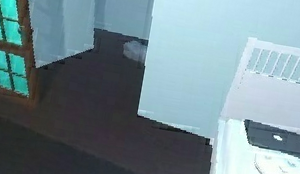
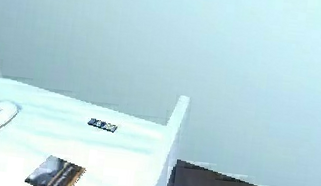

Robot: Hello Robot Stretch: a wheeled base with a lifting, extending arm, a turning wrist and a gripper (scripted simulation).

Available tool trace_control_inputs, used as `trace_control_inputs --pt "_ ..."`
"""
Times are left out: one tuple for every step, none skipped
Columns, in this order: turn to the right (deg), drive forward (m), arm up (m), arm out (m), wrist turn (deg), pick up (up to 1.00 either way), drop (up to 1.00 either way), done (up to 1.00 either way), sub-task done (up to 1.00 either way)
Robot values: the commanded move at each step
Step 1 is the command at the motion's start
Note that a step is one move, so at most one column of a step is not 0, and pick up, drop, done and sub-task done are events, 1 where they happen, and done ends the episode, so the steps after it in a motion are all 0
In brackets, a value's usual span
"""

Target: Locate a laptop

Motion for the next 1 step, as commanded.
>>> trace_control_inputs --pt "0.0 0.15 0.0 0.0 0.0 0.0 0.0 0.0 0.0"
